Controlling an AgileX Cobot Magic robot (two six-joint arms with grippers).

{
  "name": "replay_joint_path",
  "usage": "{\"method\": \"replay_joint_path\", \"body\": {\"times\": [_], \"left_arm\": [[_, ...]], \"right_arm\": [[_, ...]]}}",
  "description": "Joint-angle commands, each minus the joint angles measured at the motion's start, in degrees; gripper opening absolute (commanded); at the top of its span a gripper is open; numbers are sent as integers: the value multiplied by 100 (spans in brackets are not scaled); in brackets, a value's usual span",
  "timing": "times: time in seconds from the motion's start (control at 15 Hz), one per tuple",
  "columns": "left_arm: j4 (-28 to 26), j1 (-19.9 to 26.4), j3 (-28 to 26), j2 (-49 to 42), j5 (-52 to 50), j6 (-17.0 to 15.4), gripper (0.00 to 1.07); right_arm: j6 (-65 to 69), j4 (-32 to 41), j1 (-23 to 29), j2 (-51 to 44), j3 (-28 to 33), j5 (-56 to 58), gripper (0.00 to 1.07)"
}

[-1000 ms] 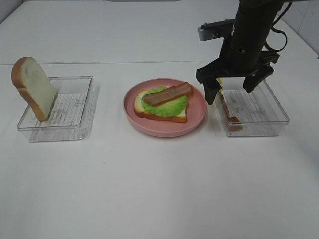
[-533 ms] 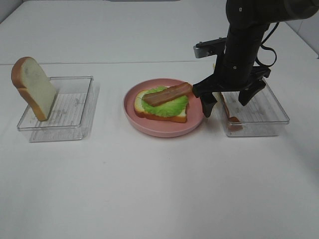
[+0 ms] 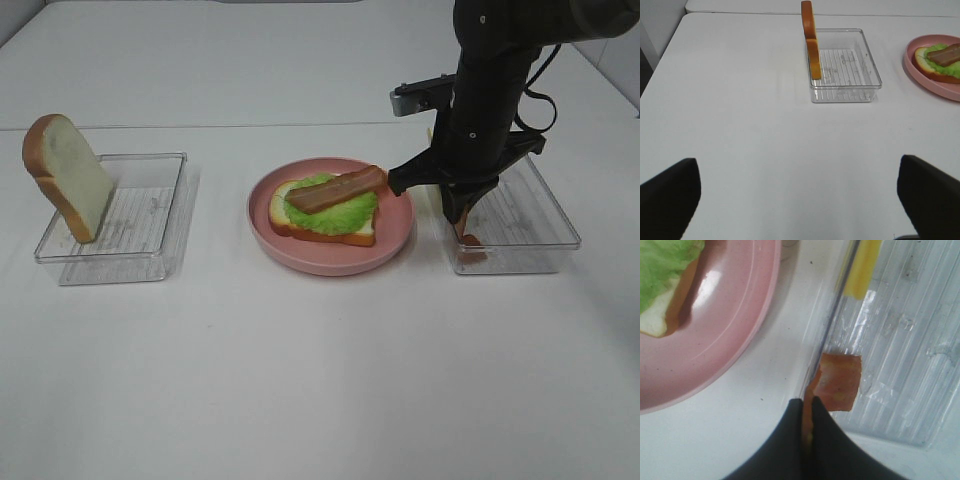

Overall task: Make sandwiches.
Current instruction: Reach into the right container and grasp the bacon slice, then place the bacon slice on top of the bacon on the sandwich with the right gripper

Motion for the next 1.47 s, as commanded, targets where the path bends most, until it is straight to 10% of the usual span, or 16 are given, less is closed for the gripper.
{"method": "replay_joint_path", "body": {"times": [0.07,1.0,1.47], "left_arm": [[0,17,6,-92,-29,11,101],[0,17,6,-92,-29,11,101],[0,17,6,-92,-29,11,101]], "right_arm": [[109,-218,-6,-23,23,69,0],[-344,-332,11,-957,-2114,2028,0],[-327,-6,1243,-791,-2120,1427,0]]}}
